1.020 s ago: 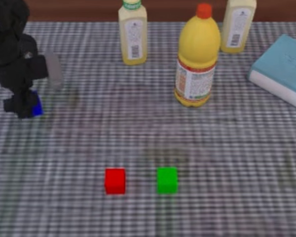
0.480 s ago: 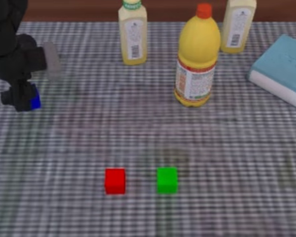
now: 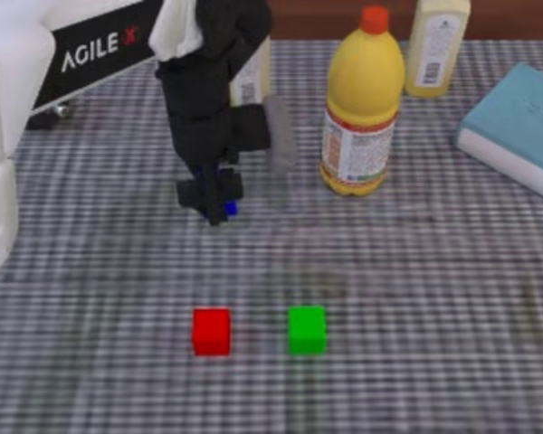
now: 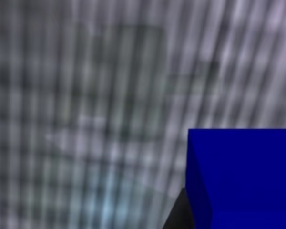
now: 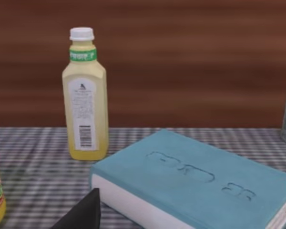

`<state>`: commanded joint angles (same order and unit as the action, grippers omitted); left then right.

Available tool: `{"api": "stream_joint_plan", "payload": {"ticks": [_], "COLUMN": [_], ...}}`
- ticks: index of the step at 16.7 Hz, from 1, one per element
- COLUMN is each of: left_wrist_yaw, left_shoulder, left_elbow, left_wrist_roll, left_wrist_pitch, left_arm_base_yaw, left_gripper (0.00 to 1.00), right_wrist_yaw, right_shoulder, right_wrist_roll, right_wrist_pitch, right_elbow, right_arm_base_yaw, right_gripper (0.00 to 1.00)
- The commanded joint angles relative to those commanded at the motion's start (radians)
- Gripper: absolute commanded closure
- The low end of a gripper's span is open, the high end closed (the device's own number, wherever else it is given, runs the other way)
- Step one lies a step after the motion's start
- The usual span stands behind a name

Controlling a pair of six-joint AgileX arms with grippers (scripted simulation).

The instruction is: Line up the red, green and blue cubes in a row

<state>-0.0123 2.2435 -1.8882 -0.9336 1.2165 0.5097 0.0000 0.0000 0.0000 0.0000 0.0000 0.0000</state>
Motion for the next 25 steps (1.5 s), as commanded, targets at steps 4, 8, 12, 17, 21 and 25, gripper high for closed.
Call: {"api": "stream_joint_plan", "payload": {"ticks": [4,8,12,17,21,25], "left_wrist_yaw": [0.002,0.003,0.003,0.003,0.002,0.003], "left_shoulder": [0.039,0.057,0.058,0.069,0.108,0.122], "left_elbow": [-0.092,-0.145,-0.150,-0.102,-0.009,0.019], "left_wrist_roll": [0.185,0.304,0.315,0.316,0.318,0.318], "left_wrist_pitch": [0.049,0.077,0.080,0.010,-0.116,-0.153], "left_arm_base_yaw": [0.282,0.434,0.447,0.444,0.448,0.450], "left_gripper": [1.00,1.00,1.00,1.00,1.00,1.00], "right_wrist_yaw": [0.000,0.000,0.000,0.000,0.000,0.000], "right_shoulder": [0.000,0.000,0.000,0.000,0.000,0.000], "right_wrist_roll": [0.000,0.000,0.000,0.000,0.000,0.000], "right_wrist_pitch": [0.000,0.000,0.000,0.000,0.000,0.000], "right_elbow": [0.000,0.000,0.000,0.000,0.000,0.000], "right_arm_base_yaw": [0.000,0.000,0.000,0.000,0.000,0.000], "right_gripper": [0.00,0.00,0.00,0.00,0.00,0.00]}}
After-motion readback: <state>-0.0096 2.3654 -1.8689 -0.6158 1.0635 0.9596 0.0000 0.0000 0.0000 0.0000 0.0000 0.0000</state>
